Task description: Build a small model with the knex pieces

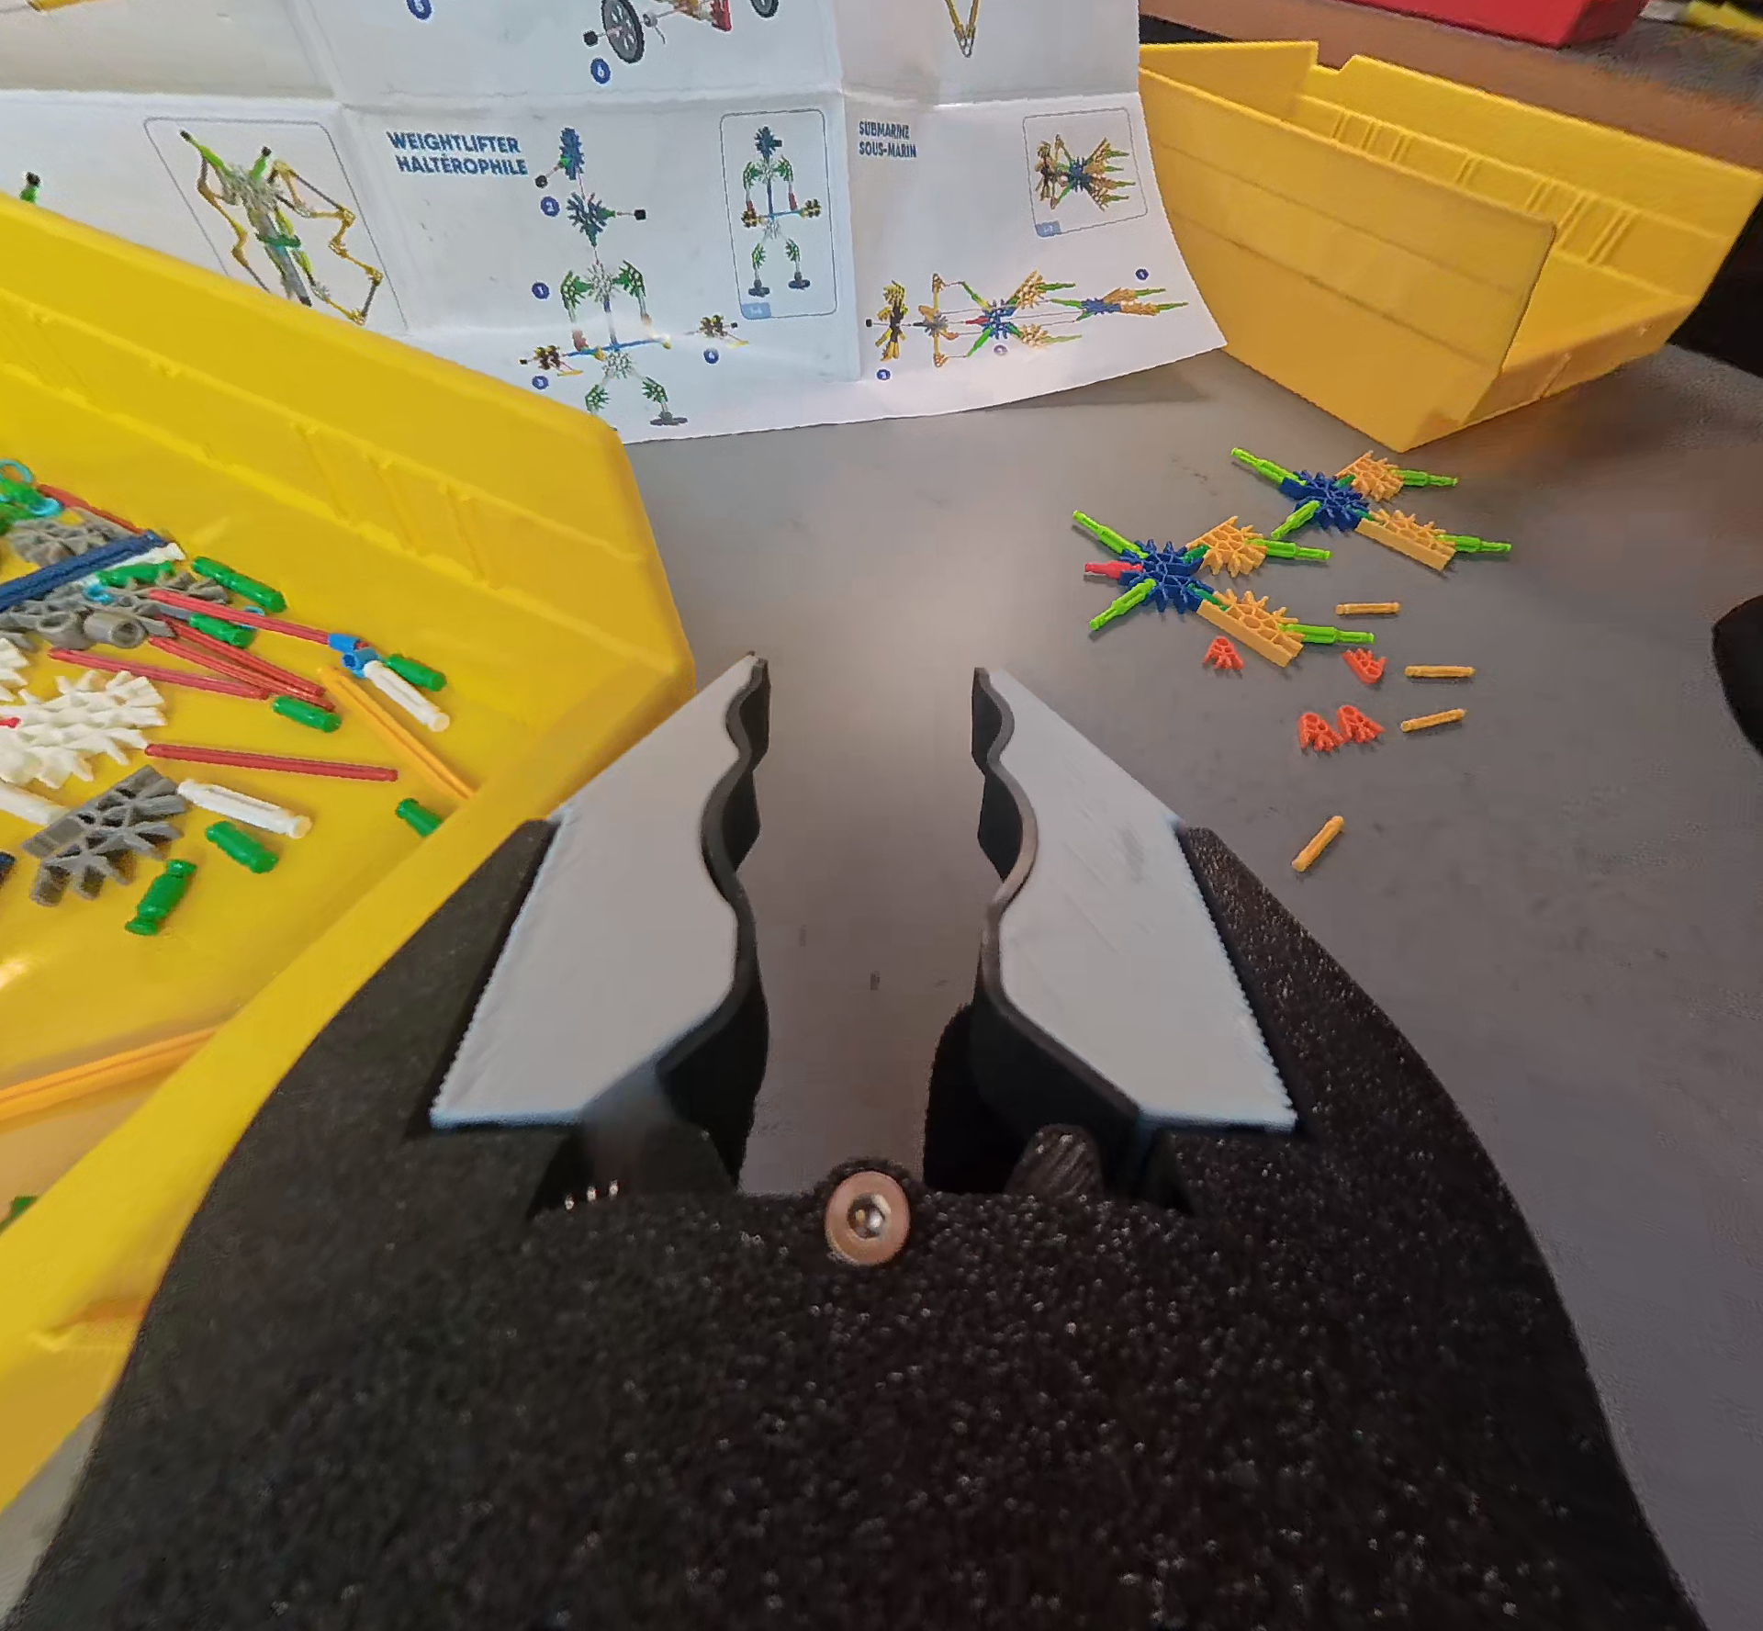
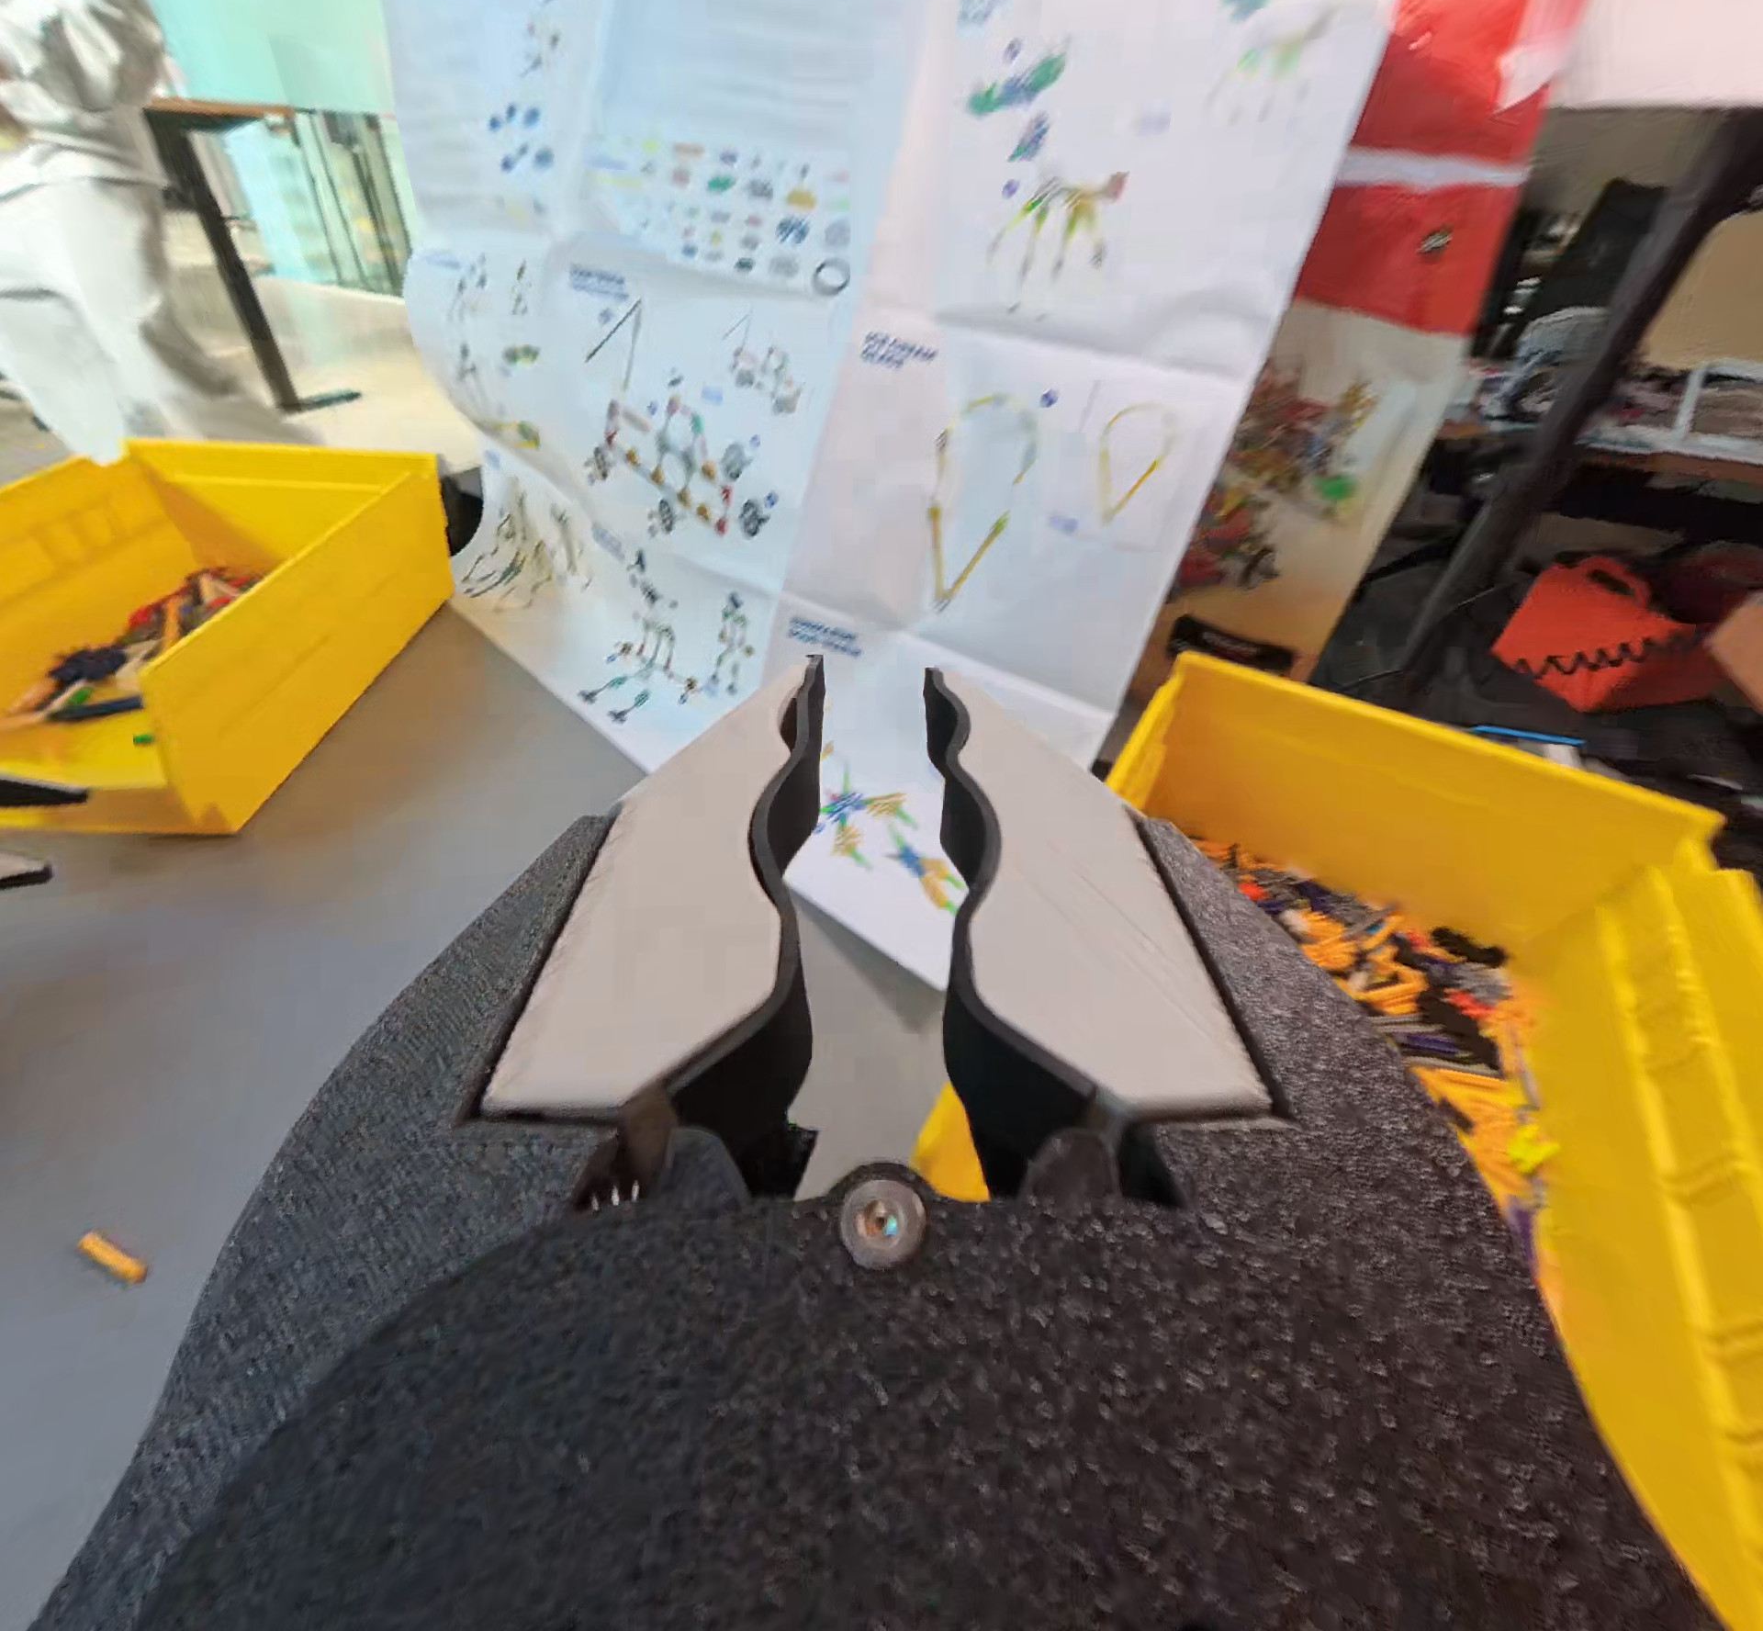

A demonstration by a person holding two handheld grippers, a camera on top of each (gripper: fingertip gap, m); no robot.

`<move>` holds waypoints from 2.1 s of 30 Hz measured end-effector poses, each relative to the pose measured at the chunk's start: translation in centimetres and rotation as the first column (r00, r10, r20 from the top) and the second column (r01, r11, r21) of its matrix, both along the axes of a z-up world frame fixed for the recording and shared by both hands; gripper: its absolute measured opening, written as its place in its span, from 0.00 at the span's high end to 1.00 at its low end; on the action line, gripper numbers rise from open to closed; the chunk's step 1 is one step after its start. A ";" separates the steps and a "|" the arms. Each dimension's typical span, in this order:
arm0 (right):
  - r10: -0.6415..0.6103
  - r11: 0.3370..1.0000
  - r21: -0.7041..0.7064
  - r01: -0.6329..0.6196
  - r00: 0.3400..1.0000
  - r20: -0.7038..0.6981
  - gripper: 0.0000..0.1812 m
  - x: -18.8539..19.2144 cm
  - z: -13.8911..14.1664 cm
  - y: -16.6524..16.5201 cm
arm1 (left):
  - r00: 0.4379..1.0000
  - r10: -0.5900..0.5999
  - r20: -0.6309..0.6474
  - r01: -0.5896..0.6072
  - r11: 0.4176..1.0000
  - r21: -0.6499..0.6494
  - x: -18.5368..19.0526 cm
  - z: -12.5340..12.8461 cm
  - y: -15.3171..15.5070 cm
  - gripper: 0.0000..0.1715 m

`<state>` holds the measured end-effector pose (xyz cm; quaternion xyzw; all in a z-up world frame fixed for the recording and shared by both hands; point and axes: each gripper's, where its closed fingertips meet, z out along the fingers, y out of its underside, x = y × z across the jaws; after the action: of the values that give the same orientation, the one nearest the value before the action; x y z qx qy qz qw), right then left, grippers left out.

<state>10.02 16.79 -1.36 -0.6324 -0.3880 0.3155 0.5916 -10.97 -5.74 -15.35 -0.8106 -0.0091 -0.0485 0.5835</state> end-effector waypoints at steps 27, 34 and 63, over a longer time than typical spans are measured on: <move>0.130 0.870 -0.425 0.251 0.714 0.688 0.91 3.5 -20.2 18.2 | 0.999 -0.016 -0.033 0.014 0.999 -0.051 0.2 -1.3 0.1 0.79; 0.176 0.874 -0.433 0.223 0.684 0.708 0.93 2.6 -20.3 17.3 | 0.999 -0.024 -0.027 0.023 0.999 -0.048 0.3 -1.3 0.1 0.79; 0.183 0.900 -0.397 0.177 0.674 0.715 0.92 3.1 -18.8 16.8 | 0.999 -0.034 -0.042 0.032 0.998 -0.051 0.5 -1.3 0.0 0.79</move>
<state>13.07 33.61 -20.20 -0.8198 -0.5136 0.1123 0.2268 -10.49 -5.76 -16.65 -0.8258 0.0154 -0.0405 0.5623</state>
